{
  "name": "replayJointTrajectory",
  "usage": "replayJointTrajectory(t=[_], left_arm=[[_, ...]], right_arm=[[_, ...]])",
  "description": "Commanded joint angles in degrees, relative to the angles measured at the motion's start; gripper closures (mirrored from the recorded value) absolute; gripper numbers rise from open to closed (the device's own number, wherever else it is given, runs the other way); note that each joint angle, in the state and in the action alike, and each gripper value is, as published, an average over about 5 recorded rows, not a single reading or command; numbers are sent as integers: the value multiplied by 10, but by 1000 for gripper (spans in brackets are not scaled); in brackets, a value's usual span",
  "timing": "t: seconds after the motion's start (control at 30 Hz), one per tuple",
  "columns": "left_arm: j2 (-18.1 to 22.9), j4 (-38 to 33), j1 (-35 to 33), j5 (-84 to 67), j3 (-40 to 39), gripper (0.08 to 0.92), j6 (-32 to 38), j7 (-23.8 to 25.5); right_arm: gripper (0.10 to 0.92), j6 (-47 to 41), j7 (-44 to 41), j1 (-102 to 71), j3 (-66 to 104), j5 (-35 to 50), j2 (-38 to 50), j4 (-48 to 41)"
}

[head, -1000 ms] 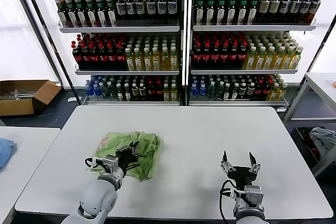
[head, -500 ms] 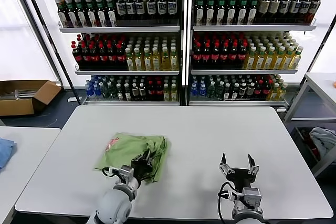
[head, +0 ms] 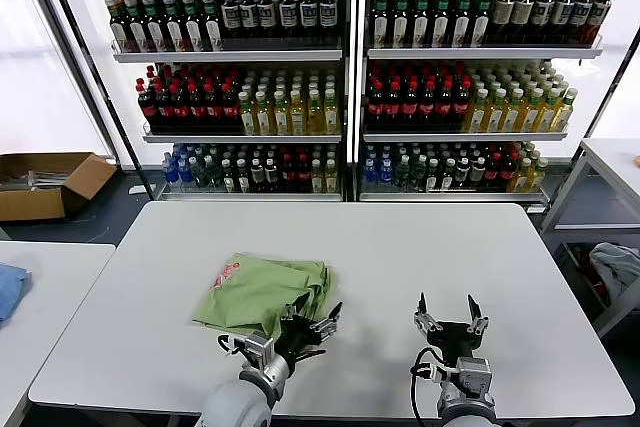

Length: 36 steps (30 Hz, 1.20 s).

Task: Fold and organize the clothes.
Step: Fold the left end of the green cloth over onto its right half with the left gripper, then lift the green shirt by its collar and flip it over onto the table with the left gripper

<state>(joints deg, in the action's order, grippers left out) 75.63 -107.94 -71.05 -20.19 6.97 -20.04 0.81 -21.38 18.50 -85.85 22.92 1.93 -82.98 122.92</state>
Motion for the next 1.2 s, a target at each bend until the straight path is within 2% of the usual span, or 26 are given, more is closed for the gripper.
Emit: replayJointTrajectory(t=[0.03,0.13,0.23,0.33,0.43,0.5,0.67,1.03,1.2], left_arm=[[-2,-143,-14,-193,2,240,10,48],[-15,-179,3,-229,38,190,8,38],[-44,-180,29,-234,96,179,1,6],[-75,-119,52,-148,160,177,-10,-27],[-100,-29,63,-60,209,177,-9,-39],[-114,12,61,-55,226,177,-8,-43],[-129,58,48,-75,239,177,-9,-36],[-124,55,38,-114,201,177,-32,-1],[-131,79,50,-134,193,177,-48,15]], right_arm=[[203,-2,1,3,-2,-1,0,-3],[203,-4,1,8,-5,-1,1,-3],[203,-6,0,13,-8,-1,5,-3],[203,-7,-3,19,-11,0,10,-1],[203,-6,-5,24,-14,2,11,0],[203,-6,-6,26,-16,3,10,0],[203,-8,-6,31,-20,4,9,-4],[203,-16,-5,42,-27,4,3,-10],[203,-15,-6,38,-27,4,6,-10]])
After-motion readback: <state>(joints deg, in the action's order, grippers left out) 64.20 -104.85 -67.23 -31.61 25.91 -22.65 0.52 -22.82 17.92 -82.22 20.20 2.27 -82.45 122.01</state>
